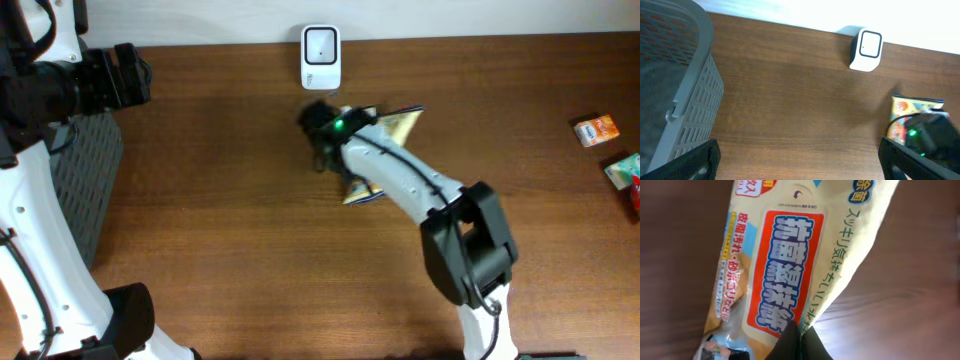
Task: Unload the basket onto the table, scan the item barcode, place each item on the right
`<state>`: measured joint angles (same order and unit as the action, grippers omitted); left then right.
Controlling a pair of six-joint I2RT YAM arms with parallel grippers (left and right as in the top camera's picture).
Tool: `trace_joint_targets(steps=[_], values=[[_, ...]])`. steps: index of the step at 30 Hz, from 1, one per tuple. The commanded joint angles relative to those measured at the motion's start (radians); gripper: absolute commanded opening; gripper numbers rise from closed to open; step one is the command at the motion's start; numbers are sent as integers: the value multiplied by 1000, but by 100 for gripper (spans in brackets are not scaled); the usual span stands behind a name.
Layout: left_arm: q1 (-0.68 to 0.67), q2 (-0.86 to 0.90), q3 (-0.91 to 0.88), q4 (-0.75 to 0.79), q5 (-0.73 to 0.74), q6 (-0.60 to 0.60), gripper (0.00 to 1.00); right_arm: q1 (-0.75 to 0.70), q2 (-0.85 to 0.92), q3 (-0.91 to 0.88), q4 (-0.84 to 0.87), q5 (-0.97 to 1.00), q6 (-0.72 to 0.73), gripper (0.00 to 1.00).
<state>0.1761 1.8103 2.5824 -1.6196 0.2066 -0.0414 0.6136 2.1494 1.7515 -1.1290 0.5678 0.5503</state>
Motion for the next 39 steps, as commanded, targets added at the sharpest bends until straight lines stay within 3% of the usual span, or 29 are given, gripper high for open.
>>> trace_joint_targets(steps=[1,2,4,5,6,8,10,13,17,20,23,28,29,30,31,32,35,38,39], values=[[2,-4,4,1,7,12,99,101,-15,1,62,-48,5,4],[2,-4,4,1,7,12,99,119,-14,0,71,-77,5,4],[2,-4,4,2,7,12,99,112,-14,1,71,-107,9,23],[2,-4,4,2,7,12,99,97,-18,8,69,-144,8,37],[2,-4,4,2,7,12,99,76,-25,26,48,-169,-9,61],[2,-4,4,1,7,12,99,40,-29,102,3,-195,-73,78],[2,-4,4,1,7,12,99,42,-29,148,56,-406,-207,82],[2,-4,4,2,7,12,99,42,-9,145,159,-551,-131,84],[2,-4,4,1,7,12,99,43,65,145,186,-439,-36,88],[2,-4,4,1,7,12,99,54,116,145,248,-415,-36,88],[2,-4,4,2,7,12,99,93,172,143,259,-246,-7,87],[2,-4,4,1,7,12,99,105,283,143,252,-196,13,77],[2,-4,4,2,7,12,99,105,287,143,247,-196,13,44],[2,-4,4,2,7,12,99,105,285,150,241,-197,13,22],[2,-4,4,2,7,12,99,100,280,177,205,-198,13,6],[2,-4,4,2,7,12,99,92,276,212,169,-214,13,4],[2,-4,4,2,7,12,99,22,261,431,-20,-399,6,4],[2,-4,4,2,7,12,99,-111,258,561,-76,-1099,-210,4],[2,-4,4,2,7,12,99,-142,260,557,-75,-1236,-262,4]])
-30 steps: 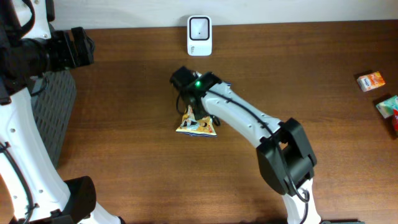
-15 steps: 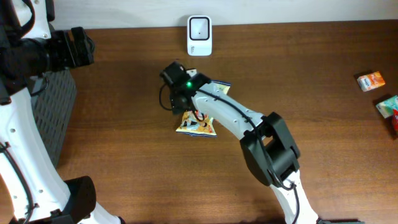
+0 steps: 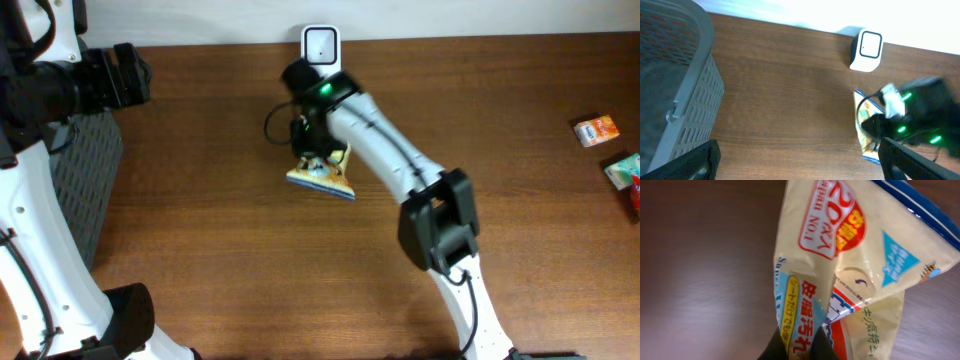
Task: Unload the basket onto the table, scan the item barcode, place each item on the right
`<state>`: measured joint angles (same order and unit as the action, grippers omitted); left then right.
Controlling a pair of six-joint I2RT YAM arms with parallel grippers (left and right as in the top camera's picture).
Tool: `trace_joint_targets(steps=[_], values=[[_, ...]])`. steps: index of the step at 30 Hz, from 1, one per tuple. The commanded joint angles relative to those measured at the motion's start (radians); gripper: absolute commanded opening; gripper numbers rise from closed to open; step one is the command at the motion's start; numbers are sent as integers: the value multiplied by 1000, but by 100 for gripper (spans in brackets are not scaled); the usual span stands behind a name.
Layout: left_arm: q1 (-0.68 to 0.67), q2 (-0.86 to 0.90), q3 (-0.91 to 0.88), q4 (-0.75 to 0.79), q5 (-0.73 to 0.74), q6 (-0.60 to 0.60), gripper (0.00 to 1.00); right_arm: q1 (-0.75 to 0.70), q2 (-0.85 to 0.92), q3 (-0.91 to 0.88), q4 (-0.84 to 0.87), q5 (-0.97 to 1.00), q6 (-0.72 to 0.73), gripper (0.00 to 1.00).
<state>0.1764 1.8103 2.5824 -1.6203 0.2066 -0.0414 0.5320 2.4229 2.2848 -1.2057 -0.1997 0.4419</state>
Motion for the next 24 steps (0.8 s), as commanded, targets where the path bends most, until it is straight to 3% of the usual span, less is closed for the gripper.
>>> trace_joint_targets(steps=[1,4,6,9,13,14,16,18,19,23,24], values=[[2,-4,4,2,7,12,99,-85,-13,17,3,-559,-178,4],[2,-4,4,2,7,12,99,-121,-13,14,36,-999,-282,4],[2,-4,4,2,7,12,99,-113,-12,14,35,-1076,-281,4],[2,-4,4,2,7,12,99,-105,-8,-23,35,-1021,-280,4],[2,-4,4,2,7,12,99,-101,-8,-319,221,-1016,-194,4],[2,-4,4,2,7,12,99,-117,-8,-379,265,-965,-182,5],[2,-4,4,2,7,12,99,-187,-16,-393,177,-574,-171,21],[2,-4,4,2,7,12,99,-248,-44,-378,108,-400,-172,32],[2,-4,4,2,7,12,99,-296,-80,-343,34,-281,-176,42],[2,-4,4,2,7,12,99,-328,-173,-151,-198,-95,-230,49],[2,-4,4,2,7,12,99,-306,-183,-127,-229,-161,-299,42]])
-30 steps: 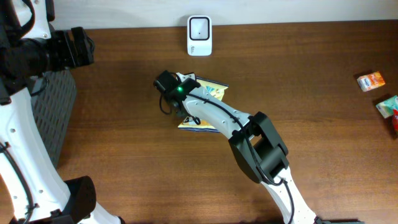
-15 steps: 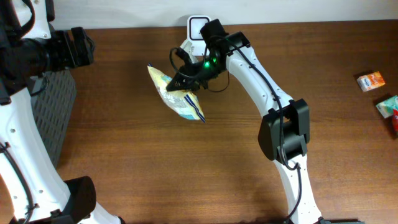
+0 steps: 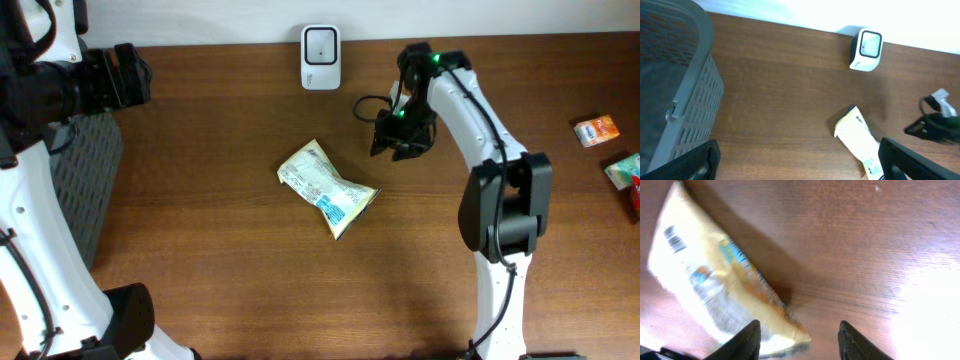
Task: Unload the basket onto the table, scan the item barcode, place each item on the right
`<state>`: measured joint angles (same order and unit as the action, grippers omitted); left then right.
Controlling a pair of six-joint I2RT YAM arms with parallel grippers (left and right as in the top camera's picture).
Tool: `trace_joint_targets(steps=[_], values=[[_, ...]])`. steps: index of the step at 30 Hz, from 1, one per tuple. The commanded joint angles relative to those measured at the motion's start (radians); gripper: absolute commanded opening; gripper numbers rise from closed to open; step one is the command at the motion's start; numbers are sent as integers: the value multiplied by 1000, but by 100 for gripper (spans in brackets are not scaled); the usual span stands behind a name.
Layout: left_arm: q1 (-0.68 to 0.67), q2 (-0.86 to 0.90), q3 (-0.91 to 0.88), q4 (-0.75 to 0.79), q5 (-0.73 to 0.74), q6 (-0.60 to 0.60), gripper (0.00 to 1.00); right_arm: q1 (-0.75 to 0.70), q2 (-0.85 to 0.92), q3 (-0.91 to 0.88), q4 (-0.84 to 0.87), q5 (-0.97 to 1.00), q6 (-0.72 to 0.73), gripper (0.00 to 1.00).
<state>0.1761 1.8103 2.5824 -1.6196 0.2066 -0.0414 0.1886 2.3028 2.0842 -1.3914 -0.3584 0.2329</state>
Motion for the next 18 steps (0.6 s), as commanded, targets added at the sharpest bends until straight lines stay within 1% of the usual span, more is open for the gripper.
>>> trace_joint_targets(steps=[1,2,3,4,6,7,9,10,11,12,13,14,15,16,17,18], values=[[2,-4,4,1,7,12,99,83,-63,74,-62,-52,-135,15],[2,-4,4,2,7,12,99,146,-58,58,-69,-14,-155,4],[2,-4,4,2,7,12,99,186,-55,43,-66,41,-147,4],[2,-4,4,2,7,12,99,246,-55,-3,-32,107,-126,4],[2,-4,4,2,7,12,99,296,-55,-87,64,167,-68,4],[2,-4,4,2,7,12,99,309,-55,-172,161,187,4,4],[2,-4,4,2,7,12,99,309,-55,-291,270,188,12,4],[2,-4,4,2,7,12,99,296,-55,-375,295,208,33,4],[2,-4,4,2,7,12,99,279,-55,-394,247,298,93,4],[2,-4,4,1,7,12,99,261,-65,-378,186,337,111,4],[2,-4,4,2,7,12,99,248,-78,-352,145,336,114,4],[2,-4,4,1,7,12,99,235,-104,-283,72,325,113,4],[2,-4,4,2,7,12,99,235,-117,-229,37,307,113,4],[2,-4,4,2,7,12,99,238,-123,-192,32,254,100,4],[2,-4,4,1,7,12,99,246,-124,-176,57,161,41,4],[2,-4,4,2,7,12,99,251,-123,-177,72,136,26,4]])
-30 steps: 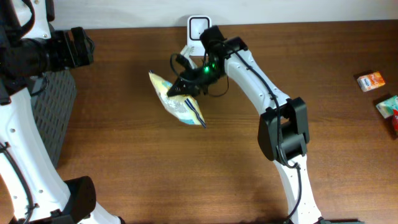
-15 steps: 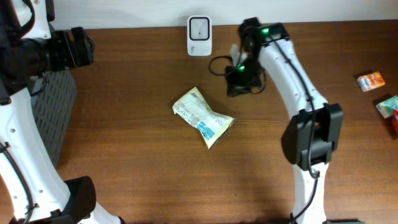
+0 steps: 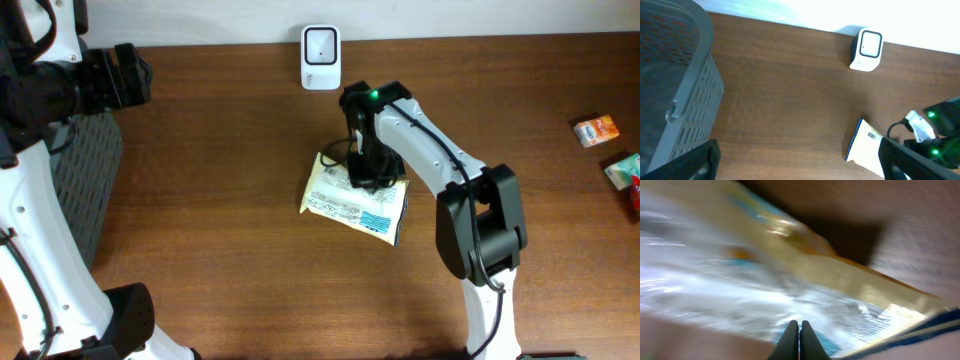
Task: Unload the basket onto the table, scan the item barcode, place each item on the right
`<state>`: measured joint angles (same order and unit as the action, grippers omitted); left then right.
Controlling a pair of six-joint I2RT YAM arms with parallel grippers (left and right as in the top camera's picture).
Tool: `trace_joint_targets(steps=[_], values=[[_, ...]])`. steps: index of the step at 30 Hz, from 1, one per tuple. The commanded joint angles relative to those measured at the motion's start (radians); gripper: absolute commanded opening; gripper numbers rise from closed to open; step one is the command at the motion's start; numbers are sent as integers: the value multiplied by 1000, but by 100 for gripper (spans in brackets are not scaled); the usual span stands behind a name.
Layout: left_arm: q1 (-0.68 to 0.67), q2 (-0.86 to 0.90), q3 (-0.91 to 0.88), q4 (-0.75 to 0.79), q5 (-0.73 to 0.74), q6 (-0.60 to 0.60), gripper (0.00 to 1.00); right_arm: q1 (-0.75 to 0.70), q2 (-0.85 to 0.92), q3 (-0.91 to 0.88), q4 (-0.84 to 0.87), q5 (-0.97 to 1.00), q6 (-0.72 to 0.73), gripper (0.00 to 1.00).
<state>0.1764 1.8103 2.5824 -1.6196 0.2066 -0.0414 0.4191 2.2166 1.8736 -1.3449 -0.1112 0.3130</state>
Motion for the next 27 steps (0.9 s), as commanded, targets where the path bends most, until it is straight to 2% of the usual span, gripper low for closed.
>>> trace_joint_targets(steps=[1,6,8,10,11,12,13,15,18,20,22,24,26,27], values=[[2,-4,4,2,7,12,99,34,-29,27,54,-114,-52,4],[2,-4,4,2,7,12,99,142,43,-138,394,-120,21,4],[2,-4,4,2,7,12,99,150,42,-137,406,-118,21,6],[2,-4,4,2,7,12,99,127,-2,-39,295,-113,16,10],[2,-4,4,2,7,12,99,93,-27,50,185,-114,8,15],[2,-4,4,1,7,12,99,58,-40,130,56,-113,-26,38],[2,-4,4,2,7,12,99,26,-40,156,-47,-97,-66,41],[2,-4,4,1,7,12,99,-1,-34,99,-77,-32,-74,41],[2,-4,4,2,7,12,99,-1,-31,-120,134,-31,-76,40],[2,-4,4,1,7,12,99,-2,-31,-285,378,1,-61,41],[2,-4,4,2,7,12,99,-13,-49,-225,299,89,3,51],[2,-4,4,2,7,12,99,-37,-78,11,-18,169,1,88],[2,-4,4,2,7,12,99,-40,-78,70,-183,160,-2,100],[2,-4,4,2,7,12,99,-38,-77,54,-194,155,-2,99]])
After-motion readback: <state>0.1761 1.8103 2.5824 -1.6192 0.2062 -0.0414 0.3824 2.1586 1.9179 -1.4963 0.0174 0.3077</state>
